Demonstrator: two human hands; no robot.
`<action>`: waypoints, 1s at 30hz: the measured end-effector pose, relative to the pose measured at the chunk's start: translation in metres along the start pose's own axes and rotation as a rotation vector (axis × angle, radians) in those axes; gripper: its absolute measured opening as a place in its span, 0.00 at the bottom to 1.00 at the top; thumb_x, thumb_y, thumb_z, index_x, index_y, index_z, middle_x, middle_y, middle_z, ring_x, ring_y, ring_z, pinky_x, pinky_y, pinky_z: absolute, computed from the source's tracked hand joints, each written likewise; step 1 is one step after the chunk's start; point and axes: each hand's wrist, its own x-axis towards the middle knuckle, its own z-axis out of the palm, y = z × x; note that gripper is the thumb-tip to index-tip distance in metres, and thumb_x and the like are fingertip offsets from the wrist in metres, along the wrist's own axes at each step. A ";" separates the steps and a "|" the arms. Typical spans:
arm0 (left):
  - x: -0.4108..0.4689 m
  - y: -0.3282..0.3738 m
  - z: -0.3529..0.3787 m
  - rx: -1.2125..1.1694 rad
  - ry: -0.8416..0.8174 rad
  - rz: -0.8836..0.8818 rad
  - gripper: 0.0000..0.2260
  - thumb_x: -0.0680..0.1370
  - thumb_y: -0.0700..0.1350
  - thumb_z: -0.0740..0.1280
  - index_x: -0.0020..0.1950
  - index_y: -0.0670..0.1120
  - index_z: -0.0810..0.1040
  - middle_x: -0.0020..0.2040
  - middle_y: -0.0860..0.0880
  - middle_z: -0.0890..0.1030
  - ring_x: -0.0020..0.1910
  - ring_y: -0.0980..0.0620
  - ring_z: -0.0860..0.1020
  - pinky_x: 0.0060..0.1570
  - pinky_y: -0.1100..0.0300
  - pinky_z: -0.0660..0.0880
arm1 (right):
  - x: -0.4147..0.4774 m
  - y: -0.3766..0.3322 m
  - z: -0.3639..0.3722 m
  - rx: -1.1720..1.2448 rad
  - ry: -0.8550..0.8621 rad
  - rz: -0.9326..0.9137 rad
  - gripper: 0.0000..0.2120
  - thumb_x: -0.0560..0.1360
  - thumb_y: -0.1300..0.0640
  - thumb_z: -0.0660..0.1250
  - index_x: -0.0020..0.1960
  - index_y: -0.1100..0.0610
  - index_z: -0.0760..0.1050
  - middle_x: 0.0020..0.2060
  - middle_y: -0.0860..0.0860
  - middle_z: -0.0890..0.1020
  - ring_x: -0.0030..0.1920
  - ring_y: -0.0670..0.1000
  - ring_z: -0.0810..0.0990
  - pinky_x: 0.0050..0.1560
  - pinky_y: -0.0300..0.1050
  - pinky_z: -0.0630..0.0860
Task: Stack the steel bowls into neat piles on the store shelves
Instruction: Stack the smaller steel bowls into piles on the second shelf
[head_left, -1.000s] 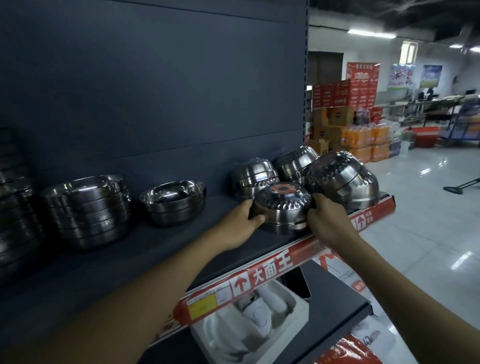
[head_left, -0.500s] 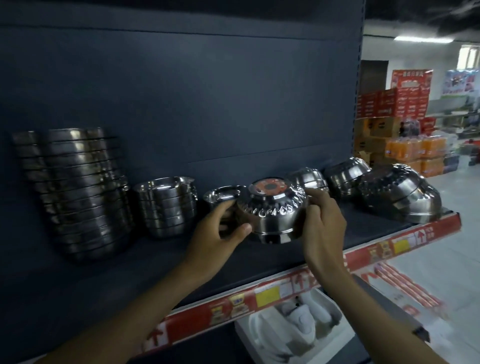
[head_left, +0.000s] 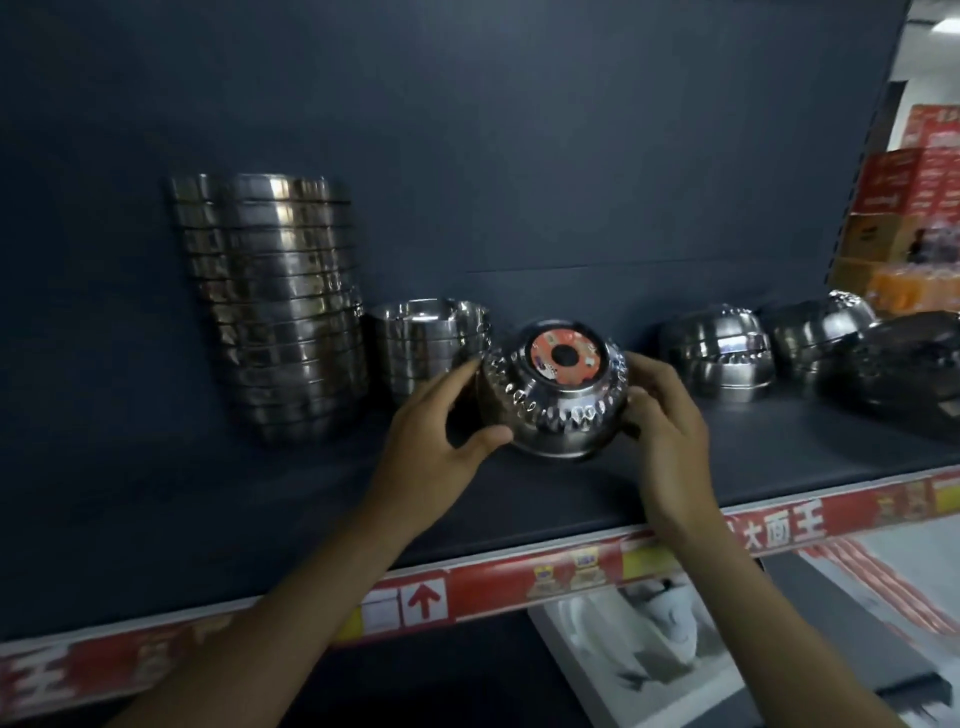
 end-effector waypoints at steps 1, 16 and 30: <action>0.000 -0.001 -0.001 0.005 0.005 0.010 0.32 0.73 0.48 0.75 0.75 0.50 0.68 0.66 0.57 0.73 0.66 0.54 0.73 0.67 0.50 0.72 | 0.000 0.000 0.000 0.035 -0.019 0.000 0.19 0.74 0.58 0.59 0.62 0.50 0.77 0.57 0.45 0.82 0.59 0.49 0.79 0.64 0.58 0.75; 0.002 -0.009 0.006 0.002 0.002 0.064 0.37 0.72 0.37 0.75 0.77 0.48 0.62 0.65 0.56 0.67 0.55 0.61 0.76 0.53 0.75 0.74 | 0.006 0.006 -0.003 0.063 -0.093 -0.028 0.29 0.73 0.75 0.60 0.64 0.47 0.73 0.58 0.43 0.79 0.56 0.40 0.78 0.54 0.37 0.75; 0.003 -0.010 0.003 -0.231 0.013 -0.019 0.35 0.68 0.28 0.75 0.59 0.63 0.69 0.64 0.54 0.69 0.64 0.58 0.74 0.61 0.60 0.77 | 0.013 0.022 -0.005 -0.062 -0.151 -0.101 0.35 0.68 0.82 0.63 0.56 0.43 0.73 0.60 0.53 0.73 0.60 0.48 0.76 0.48 0.30 0.76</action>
